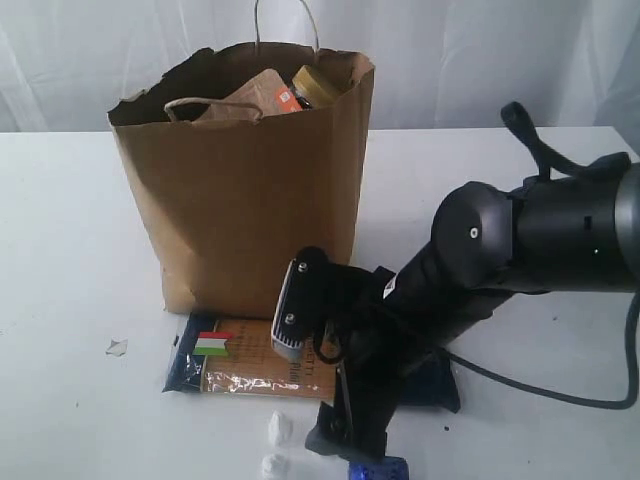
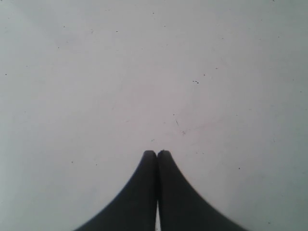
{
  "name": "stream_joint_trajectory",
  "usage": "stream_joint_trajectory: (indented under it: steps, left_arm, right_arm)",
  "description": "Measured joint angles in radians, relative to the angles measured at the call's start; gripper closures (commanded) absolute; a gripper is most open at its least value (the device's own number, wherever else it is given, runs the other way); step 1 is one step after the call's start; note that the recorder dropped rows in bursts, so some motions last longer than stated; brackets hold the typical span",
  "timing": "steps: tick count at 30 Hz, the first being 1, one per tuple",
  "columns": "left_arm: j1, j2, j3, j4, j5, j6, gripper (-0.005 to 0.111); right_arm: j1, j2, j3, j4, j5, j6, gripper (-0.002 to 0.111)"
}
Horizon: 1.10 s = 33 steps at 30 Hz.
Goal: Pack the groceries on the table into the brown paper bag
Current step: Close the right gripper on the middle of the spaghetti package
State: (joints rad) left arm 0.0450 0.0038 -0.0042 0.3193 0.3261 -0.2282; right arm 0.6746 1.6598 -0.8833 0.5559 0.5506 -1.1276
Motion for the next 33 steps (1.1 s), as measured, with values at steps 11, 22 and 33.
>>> stream_joint_trajectory:
  steps: [11, 22, 33]
  left_arm:
    - [0.000, 0.000, 0.000, 0.000, 0.000, 0.000, 0.107]
    - [0.000, 0.000, 0.000, 0.000, 0.000, 0.000, 0.107]
    - [0.000, 0.000, 0.000, 0.000, 0.000, 0.000, 0.107]
  right_arm:
    - [-0.013, -0.006, -0.011, -0.085, -0.014, 0.157, 0.013]
    - [-0.082, 0.122, -0.130, -0.267, 0.075, 0.040, 0.016]
    - [-0.082, 0.198, -0.131, -0.269, -0.011, 0.043, 0.016]
